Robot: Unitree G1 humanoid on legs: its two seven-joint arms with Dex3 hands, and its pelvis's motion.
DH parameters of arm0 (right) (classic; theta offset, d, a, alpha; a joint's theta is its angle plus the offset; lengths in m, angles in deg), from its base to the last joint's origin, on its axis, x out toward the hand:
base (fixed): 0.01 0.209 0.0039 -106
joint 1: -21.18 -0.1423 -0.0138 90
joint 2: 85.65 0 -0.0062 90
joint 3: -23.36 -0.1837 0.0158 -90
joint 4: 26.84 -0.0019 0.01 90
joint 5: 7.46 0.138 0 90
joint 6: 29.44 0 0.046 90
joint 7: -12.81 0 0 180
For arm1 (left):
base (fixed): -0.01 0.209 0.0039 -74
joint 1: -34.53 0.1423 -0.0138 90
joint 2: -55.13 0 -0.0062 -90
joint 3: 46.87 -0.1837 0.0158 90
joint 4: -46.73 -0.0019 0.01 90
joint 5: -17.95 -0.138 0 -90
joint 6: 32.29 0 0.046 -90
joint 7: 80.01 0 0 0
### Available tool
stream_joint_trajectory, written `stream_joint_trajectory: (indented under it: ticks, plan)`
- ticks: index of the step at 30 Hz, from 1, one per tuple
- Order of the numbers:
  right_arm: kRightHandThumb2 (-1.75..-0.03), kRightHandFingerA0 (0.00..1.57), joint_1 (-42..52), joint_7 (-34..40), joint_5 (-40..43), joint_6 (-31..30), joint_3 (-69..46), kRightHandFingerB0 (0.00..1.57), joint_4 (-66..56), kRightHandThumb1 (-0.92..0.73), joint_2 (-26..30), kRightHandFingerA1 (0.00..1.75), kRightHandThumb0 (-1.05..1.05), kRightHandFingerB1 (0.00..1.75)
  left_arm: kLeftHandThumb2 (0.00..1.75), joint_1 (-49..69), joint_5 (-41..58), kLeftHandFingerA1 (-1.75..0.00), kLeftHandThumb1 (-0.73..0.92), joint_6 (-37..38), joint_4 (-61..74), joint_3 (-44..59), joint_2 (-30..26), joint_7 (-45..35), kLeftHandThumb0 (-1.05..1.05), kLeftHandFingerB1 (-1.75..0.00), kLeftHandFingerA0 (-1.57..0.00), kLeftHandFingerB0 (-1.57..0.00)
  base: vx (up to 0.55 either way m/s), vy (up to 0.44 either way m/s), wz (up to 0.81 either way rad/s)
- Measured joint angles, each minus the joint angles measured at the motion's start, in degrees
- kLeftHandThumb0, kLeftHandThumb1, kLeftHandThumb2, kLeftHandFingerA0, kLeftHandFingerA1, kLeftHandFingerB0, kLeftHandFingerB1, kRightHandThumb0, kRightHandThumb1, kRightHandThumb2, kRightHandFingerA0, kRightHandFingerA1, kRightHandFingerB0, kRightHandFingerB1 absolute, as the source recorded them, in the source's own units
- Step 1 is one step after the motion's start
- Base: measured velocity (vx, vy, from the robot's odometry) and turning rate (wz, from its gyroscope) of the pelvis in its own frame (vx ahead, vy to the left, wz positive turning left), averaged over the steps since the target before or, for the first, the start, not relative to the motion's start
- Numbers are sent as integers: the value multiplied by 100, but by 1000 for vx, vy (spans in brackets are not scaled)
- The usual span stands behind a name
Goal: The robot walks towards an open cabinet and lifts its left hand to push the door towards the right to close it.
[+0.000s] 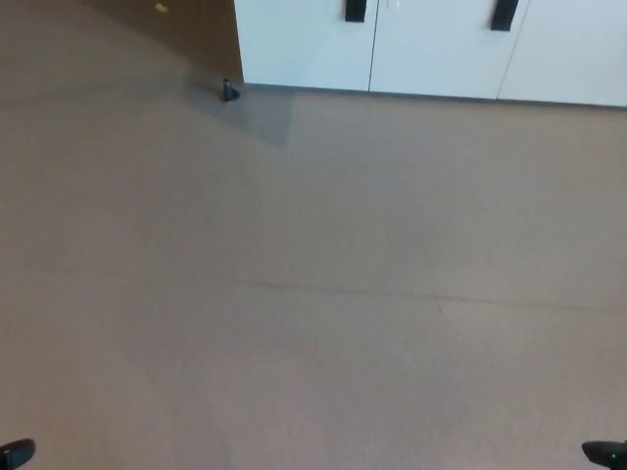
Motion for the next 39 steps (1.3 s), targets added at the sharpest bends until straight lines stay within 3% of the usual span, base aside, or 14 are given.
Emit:
stream_joint_trajectory:
  ticks: [11,26,39]
  plan:
    - [-59,63,-71,21,-31,1,60,47,122,-68,71,49,-36,42,57,3,-11,-54,60,37,28,-108,37,19,4,-47,-58,-41,220,-242,10]
    - [-59,61,-103,46,-61,12,142,47,135,-68,27,49,-36,42,56,-23,-14,-55,60,138,-122,-141,-42,34,4,-47,-60,-41,254,35,0]
    - [-59,62,-49,69,-97,26,133,47,135,-67,143,49,-36,42,56,45,-27,-54,61,210,-159,-221,17,52,4,-48,-60,-43,338,-188,13]
